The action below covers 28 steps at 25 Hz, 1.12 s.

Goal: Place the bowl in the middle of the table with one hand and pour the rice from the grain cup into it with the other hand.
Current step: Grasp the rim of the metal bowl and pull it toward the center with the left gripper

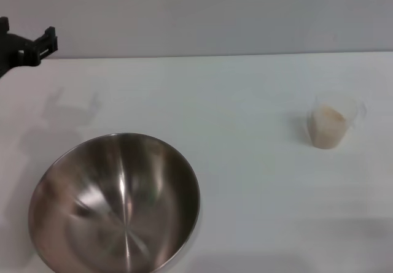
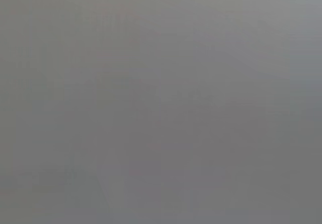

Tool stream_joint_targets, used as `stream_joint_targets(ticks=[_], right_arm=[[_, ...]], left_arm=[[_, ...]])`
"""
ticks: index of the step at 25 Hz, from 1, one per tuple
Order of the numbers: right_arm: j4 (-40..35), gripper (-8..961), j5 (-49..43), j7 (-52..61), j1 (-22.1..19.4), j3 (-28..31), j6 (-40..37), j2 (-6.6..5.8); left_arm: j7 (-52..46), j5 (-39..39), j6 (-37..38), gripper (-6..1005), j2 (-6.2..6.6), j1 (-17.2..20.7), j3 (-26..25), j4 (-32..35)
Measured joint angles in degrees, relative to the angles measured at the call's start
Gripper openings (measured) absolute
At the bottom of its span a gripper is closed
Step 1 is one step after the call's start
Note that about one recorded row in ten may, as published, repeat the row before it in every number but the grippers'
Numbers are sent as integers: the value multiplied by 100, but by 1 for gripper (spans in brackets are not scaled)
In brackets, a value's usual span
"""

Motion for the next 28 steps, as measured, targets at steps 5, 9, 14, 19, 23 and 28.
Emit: stream_joint_targets(ticks=[5,9,14,19,23,28], right_arm=[[0,840,0,0,32,-22,89,0],[-3,840,0,0,34,-31,99,0],[0,840,0,0,17,-31,104,0],[0,840,10,0,15,-89,104,0],[0,840,18,0,23,-110,105,0],[0,839,18,0,41,-110,137,0]], left_arm=[[8,-48,-2402,763,-46,-231,-601,-1092],[13,-58,-3841,758,-60,-322,-826,-1671],[46,-24,-4898,752,-60,-279,-873,-2074],[92,9,-5574,746,-62,-310,-883,-2058],[127,8,-6053,741,-69,-353,-849,-2072],[245,9,-6484,735,-77,-485,-829,-2033]])
